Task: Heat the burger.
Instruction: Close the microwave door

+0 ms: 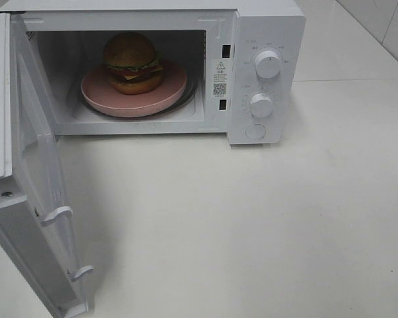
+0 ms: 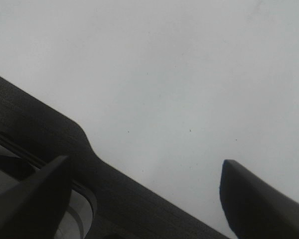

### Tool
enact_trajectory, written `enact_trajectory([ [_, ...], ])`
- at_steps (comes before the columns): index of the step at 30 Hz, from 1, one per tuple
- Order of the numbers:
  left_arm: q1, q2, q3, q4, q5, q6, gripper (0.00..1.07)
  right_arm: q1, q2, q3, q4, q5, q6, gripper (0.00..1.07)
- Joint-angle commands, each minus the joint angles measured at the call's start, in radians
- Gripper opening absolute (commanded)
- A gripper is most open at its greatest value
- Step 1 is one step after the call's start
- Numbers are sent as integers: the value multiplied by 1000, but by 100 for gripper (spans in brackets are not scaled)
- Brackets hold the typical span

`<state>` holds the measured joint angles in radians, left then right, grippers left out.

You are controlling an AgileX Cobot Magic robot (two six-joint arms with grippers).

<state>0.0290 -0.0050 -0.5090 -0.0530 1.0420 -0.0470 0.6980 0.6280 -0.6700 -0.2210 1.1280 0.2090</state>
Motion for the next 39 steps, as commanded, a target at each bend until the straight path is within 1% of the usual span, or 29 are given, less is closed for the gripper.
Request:
enact_trajectory([
  [1, -2, -19, 4, -2, -8, 1, 98, -83, -34, 39, 1, -3, 5, 76],
  [2, -2, -19, 4, -2, -8, 1, 98, -144, -51, 58, 1, -16, -7, 76],
  [3, -2, -19, 4, -2, -8, 1, 98, -144, -51, 58, 1, -16, -7, 76],
  [4, -2, -19, 4, -2, -8, 1, 98, -177, -62, 69, 1, -27, -16, 76],
  [5, -2, -19, 4, -2, -8, 1, 98, -177, -62, 69, 1, -27, -16, 76],
  [7, -2, -19, 4, -2, -8, 1, 98, -268, -121, 104, 15, -59, -23, 76],
  [8, -2, -19, 4, -2, -8, 1, 98, -268, -121, 104, 15, -59, -23, 76],
  [10, -2, -19, 4, -2, -8, 1, 98, -321, -174, 128, 44, -92, -22, 76],
  [11, -2, -19, 4, -2, -8, 1, 98, -321, -174, 128, 44, -92, -22, 76],
  [12, -2, -19, 4, -2, -8, 1, 98, -342, -193, 136, 52, -100, -22, 76],
  [13, -2, -19, 4, -2, -8, 1, 98, -384, -232, 152, 61, -110, -22, 76],
  [14, -2, -19, 4, -2, -8, 1, 98, -384, -232, 152, 61, -110, -22, 76],
  [16, -2, -19, 4, -2, -8, 1, 98, -432, -295, 163, 68, -120, -26, 76],
  [32, -2, -19, 4, -2, -8, 1, 98, -556, -559, 163, 69, -120, -24, 76],
  [39, -2, -19, 4, -2, -8, 1, 98, -571, -651, 163, 68, -120, -23, 76],
])
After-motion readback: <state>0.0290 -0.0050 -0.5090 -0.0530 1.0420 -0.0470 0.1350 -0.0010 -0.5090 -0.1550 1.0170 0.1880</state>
